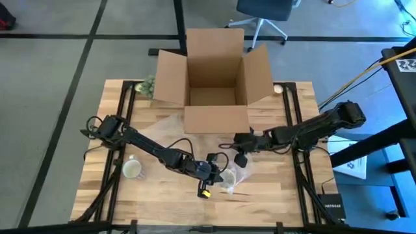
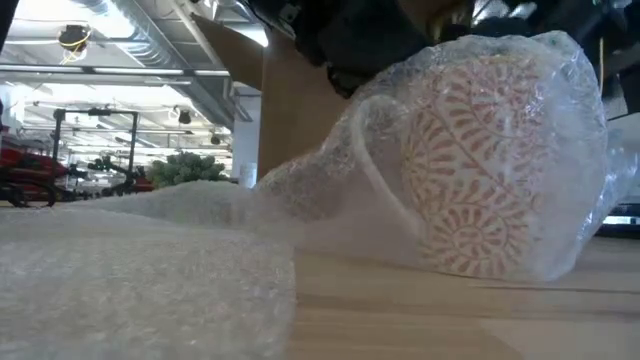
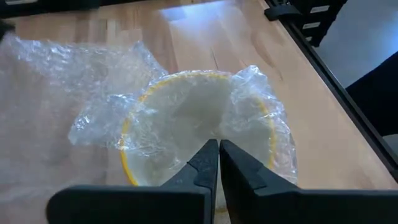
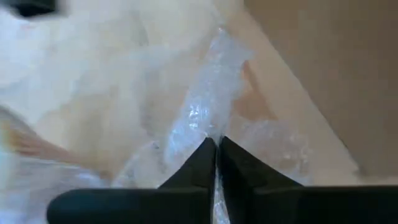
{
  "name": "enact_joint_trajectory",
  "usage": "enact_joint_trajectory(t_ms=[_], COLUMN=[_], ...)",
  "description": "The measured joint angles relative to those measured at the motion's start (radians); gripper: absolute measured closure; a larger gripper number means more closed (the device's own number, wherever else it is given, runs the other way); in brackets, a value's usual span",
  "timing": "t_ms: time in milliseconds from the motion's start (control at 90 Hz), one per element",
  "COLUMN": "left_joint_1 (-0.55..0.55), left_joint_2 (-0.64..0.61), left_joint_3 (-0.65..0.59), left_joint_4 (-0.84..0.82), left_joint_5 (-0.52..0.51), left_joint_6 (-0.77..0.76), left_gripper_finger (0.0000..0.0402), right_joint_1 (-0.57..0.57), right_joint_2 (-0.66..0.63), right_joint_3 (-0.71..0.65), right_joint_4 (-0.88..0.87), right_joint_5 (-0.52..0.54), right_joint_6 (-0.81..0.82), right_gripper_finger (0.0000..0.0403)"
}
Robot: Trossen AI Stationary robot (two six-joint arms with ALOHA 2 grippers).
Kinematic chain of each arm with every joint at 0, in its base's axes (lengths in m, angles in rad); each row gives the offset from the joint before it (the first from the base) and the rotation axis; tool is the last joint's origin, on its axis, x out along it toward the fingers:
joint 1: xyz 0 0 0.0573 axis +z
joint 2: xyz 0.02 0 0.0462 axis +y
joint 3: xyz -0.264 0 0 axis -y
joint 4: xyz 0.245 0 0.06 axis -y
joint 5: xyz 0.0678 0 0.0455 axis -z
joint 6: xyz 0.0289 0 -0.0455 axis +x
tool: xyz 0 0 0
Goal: Wrap mug
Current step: Wrap the orange mug with the bubble wrap
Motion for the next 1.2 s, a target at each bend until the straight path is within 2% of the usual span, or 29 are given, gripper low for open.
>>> enact_joint_trajectory(t_ms=[267, 556, 878, 1200], left_joint_1=[0.001, 0.001, -0.001, -0.036], left_joint_2=[0.0, 0.0, -0.004, -0.141], left_joint_3=[0.0, 0.0, 0.0, 0.0], left_joint_4=[-0.003, -0.002, 0.001, -0.055], left_joint_5=[0.001, 0.0, -0.001, -0.01], left_joint_6=[-0.006, -0.006, -0.006, 0.001], left_gripper_finger=[0.0402, 0.0402, 0.0402, 0.0402], right_joint_1=[0.161, 0.31, 0.329, 0.328], right_joint_2=[-0.002, 0.052, 0.21, 0.229], right_joint_3=[0.149, 0.166, 0.166, 0.166], right_joint_4=[-0.052, -0.056, -0.019, -0.021], right_joint_5=[0.06, 0.06, 0.018, 0.018], right_joint_6=[-0.018, 0.061, 0.073, 0.072], right_gripper_finger=[0.0402, 0.0402, 0.0402, 0.0402])
